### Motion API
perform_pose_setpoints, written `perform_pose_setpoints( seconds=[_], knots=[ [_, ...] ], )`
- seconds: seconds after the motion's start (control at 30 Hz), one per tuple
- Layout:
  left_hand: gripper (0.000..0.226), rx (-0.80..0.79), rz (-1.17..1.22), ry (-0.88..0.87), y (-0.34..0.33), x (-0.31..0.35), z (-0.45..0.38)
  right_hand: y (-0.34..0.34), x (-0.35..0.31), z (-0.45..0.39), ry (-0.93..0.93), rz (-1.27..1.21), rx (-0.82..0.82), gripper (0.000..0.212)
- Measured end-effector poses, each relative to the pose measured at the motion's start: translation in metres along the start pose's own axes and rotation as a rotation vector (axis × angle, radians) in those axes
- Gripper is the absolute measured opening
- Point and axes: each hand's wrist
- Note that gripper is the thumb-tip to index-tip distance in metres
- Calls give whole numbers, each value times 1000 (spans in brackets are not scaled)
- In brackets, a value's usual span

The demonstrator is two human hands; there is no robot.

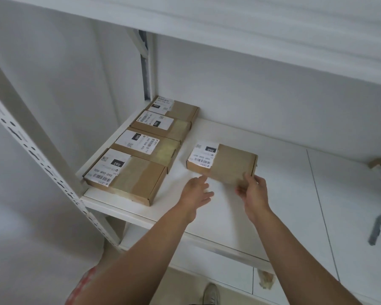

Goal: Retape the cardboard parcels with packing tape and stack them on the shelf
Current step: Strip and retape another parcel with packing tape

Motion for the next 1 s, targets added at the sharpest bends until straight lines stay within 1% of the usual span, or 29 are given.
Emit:
perform_pose_setpoints(
  seconds=[0.03, 0.07, 0.17, 0.27, 0.3, 0.33, 0.37, 0.4, 0.43, 0.47, 0.53, 0.63, 0.73, 0.8, 0.87, 0.9, 1.0],
  knots=[
    [35, 68, 6, -33, 4, -1, -6, 1, 6, -8, -17, 22, 4, 32],
    [35, 148, -43, -91, 8, -2, -11, 2, 11, -14, -26, 55, 4, 32],
    [40, 319, -390, -322, 24, -7, -25, 1, 19, -23, -4, 197, 4, 29],
    [38, 466, -746, -568, 39, -9, -30, -2, 18, -18, 86, 427, 0, 37],
    [37, 513, -837, -650, 45, -10, -33, -3, 21, -14, 217, 583, 25, 41],
    [36, 556, -912, -716, 51, -10, -36, -5, 27, -5, 444, 770, 20, 43],
    [36, 587, -969, -768, 56, -10, -38, -7, 35, 5, 715, 957, -38, 46],
    [35, 608, -998, -816, 59, -10, -40, -10, 45, 15, 941, 1121, -129, 50],
    [35, 610, -1013, -852, 61, -10, -43, -15, 54, 23, 1070, 1241, -224, 54],
    [35, 601, -1022, -883, 63, -8, -45, -19, 62, 27, 1130, 1327, -309, 57],
    [35, 570, -1040, -907, 64, -3, -49, -26, 74, 26, 1128, 1437, -395, 61],
    [34, 530, -995, -902, 69, 0, -57, -38, 74, 8, 1026, 1535, -439, 65],
    [32, 496, -938, -899, 72, -2, -60, -55, 60, -18, 864, 1575, -504, 73],
    [34, 480, -928, -873, 72, -1, -61, -68, 47, -43, 729, 1586, -572, 72],
    [35, 487, -920, -861, 71, 1, -60, -84, 35, -74, 636, 1570, -607, 74],
    [36, 485, -921, -863, 71, 1, -60, -91, 29, -88, 607, 1555, -626, 76],
    [36, 485, -952, -920, 71, 1, -60, -112, 15, -122, 638, 1542, -676, 78]
  ],
)
Point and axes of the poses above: each hand's wrist, its own z-axis away from the middle knuckle, its own y-axis out of the back of the hand, x = y × z, and after that the axes turned 14 degrees about y, right-handed
